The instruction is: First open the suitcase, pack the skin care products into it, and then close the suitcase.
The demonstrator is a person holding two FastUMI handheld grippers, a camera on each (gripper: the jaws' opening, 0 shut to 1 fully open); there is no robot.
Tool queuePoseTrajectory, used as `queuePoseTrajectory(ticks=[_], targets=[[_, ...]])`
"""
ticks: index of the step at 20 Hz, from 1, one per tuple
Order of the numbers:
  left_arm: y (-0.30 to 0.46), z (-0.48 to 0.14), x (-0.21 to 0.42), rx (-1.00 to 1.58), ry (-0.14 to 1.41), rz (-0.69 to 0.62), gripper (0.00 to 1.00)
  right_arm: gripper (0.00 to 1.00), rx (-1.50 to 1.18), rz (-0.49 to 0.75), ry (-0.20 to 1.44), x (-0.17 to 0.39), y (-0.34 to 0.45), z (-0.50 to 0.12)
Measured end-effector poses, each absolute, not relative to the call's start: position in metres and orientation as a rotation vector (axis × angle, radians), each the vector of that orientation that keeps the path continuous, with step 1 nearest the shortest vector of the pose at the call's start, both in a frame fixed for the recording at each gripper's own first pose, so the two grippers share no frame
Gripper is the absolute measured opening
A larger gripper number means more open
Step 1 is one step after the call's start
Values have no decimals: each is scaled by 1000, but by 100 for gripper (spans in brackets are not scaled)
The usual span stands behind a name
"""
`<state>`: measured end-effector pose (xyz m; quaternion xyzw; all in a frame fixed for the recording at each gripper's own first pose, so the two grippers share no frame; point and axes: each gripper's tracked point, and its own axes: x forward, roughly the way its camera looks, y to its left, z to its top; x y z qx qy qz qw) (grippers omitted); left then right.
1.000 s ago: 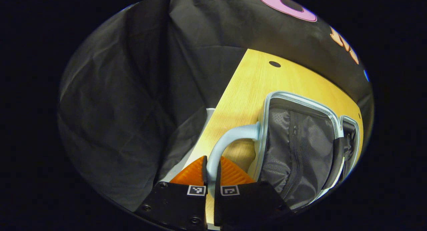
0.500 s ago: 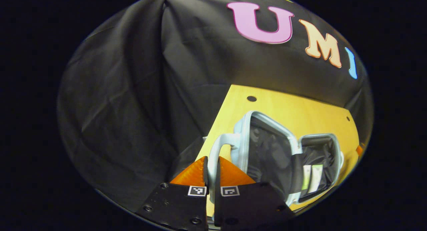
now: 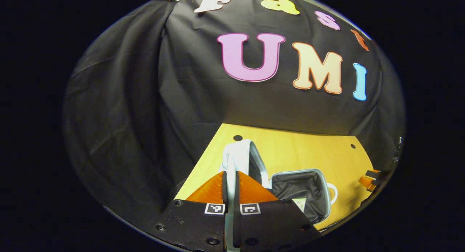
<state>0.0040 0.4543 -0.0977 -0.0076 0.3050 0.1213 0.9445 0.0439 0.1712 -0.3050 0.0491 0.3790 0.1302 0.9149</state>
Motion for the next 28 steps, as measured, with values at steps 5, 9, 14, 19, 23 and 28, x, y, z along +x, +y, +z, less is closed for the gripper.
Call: queuePoseTrajectory(ticks=[5, 9, 14, 19, 23, 28], targets=[[386, -83, 13, -64, 574, 164, 1, 98, 122, 264, 758, 47, 142, -297], [333, -84, 23, -106, 549, 89, 1, 98, 132, 255, 747, 42, 123, -295], [273, -94, 35, -158, 527, -4, 1, 98, 144, 244, 728, 44, 103, -289], [213, -115, 41, -215, 542, -88, 1, 98, 152, 232, 704, 45, 84, -277], [173, -145, 45, -195, 586, -128, 1, 98, 147, 234, 678, 45, 65, -264], [131, -184, 41, -158, 636, -133, 3, 98, 128, 254, 637, 44, 34, -247]])
